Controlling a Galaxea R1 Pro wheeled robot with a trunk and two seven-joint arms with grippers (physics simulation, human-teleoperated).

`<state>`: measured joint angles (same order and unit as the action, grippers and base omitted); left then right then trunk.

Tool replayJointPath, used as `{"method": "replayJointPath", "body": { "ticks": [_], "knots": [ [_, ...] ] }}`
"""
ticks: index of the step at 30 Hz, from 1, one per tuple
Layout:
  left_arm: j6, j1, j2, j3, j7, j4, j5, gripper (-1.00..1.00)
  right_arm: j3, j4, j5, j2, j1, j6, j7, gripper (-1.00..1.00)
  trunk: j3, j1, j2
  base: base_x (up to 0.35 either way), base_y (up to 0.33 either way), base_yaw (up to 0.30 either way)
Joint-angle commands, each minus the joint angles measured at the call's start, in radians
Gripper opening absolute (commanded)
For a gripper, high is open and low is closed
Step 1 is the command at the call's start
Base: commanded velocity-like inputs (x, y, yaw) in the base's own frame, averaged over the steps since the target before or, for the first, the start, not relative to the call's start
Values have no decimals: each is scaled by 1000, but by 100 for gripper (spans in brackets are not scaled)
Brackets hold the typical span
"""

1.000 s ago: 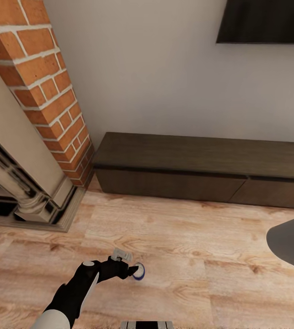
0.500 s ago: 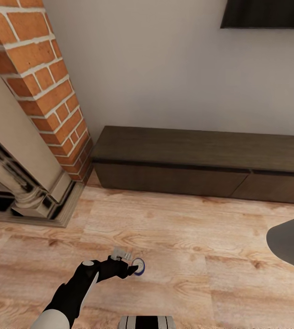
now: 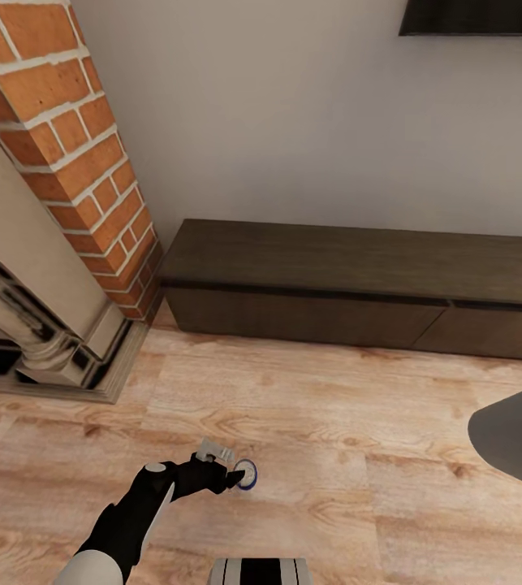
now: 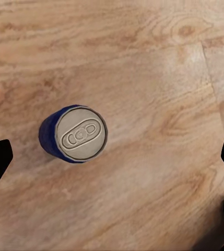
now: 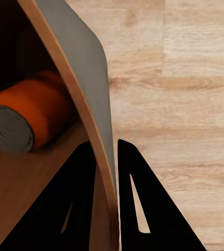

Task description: Put the three can of soda from the living room inside the tash can in the kitchen.

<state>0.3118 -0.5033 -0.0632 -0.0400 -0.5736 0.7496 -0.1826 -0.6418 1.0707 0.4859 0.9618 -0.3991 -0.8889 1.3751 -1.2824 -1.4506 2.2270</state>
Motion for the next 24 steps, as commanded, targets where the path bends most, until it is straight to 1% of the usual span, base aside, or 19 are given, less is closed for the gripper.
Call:
{"method": "replayJointPath", "body": {
  "ticks": [1, 6, 14, 24],
  "knots": [
    [-1, 0, 0, 0, 0, 0, 0, 100, 2, 0, -4, -2, -1, -5, 4, -100, -2, 0, 0, 56, 0, 0],
    [-2, 0, 0, 0, -1, 0, 0, 100, 3, 0, -4, -3, -1, -5, 4, -100, -9, 0, 0, 25, 0, 0],
    [-2, 0, 0, 0, 0, 1, 0, 100, 4, 1, -4, 2, -1, -5, 4, -100, -22, 0, 0, 4, 0, 0],
    [-2, 0, 1, 0, -1, 0, 0, 100, 4, 26, -4, 6, -1, -7, 4, -100, -37, 0, 0, 0, 0, 0]
  ]
}}
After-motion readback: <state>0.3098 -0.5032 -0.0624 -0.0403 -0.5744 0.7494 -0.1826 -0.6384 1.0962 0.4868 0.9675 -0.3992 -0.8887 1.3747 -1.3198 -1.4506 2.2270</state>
